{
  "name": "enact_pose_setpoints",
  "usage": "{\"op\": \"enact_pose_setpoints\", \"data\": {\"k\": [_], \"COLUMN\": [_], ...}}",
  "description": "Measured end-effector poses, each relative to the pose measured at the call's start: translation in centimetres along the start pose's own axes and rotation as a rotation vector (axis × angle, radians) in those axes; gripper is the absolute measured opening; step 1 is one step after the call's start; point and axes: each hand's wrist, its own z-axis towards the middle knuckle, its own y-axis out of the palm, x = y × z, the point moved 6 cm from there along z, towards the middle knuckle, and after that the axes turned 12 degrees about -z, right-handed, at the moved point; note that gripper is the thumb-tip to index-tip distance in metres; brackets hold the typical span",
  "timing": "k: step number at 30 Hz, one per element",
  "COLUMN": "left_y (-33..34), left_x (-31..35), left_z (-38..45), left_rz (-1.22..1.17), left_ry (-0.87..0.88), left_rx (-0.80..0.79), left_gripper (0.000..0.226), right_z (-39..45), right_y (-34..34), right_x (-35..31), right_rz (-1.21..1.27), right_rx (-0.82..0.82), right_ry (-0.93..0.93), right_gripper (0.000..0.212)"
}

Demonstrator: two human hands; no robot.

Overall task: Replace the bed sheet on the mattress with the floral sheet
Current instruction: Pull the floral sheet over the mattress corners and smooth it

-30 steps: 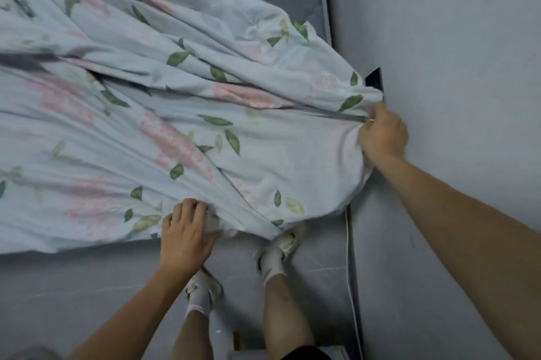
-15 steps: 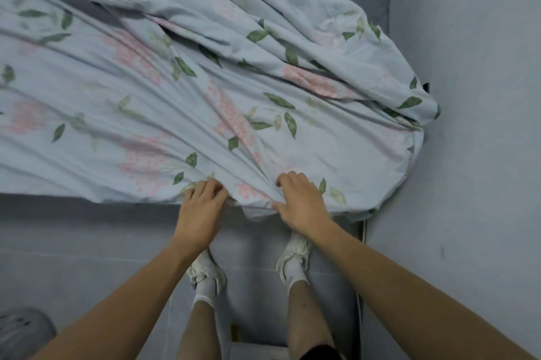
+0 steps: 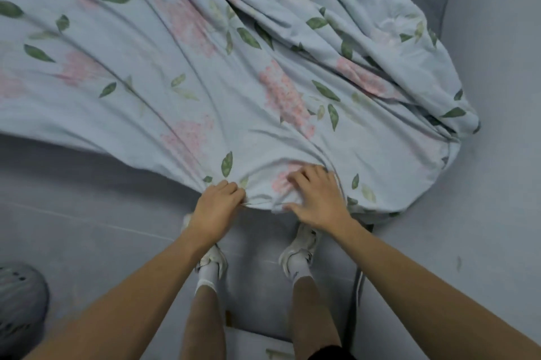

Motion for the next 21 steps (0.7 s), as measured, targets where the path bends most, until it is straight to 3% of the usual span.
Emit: {"op": "enact_pose_setpoints", "data": {"k": [3, 6, 9, 11, 14, 17, 21], "left_y": [1.0, 2.1, 1.9, 0.7, -1.8, -4.4, -5.8], "left_x": [-1.0, -2.4, -3.8, -4.3, -4.5, -5.4, -7.2], "left_z": [-3.2, -5.9, -8.3, -8.8, -7.0, -3.4, 1.2], "left_rz": [0.015, 0.057, 0.016, -0.022, 0.006, 0.083, 0.13], "left_ry": [-0.048, -0.058, -0.092, -0.096, -0.105, -0.127, -0.146], "left_rx": [-0.058, -0.137, -0.172, -0.077, 0.066, 0.167, 0.136], "left_gripper": [0.038, 0.044, 0.036, 0.028, 0.039, 0.054, 0.054], "right_z": [-0.8, -2.2, -2.8, -1.4, 1.4, 4.0, 6.1], "right_y": [2.4, 4.3, 3.7, 1.7, -1.5, -1.7, 0.1], "right_x": [-1.4, -5.5, -8.3, -7.9, -6.6, -5.4, -5.2], "right_rz": [-0.083, -0.157, -0.114, -0.099, -0.115, -0.188, -0.2], "right_rx": [-0.016, -0.076, -0.059, 0.0, 0.103, 0.049, -0.034], "right_ry": [0.022, -0.186, -0.314, -0.257, -0.103, -0.008, 0.01], "right_gripper": [0.028, 0.04, 0.029, 0.019, 0.028, 0.041, 0.031]}}
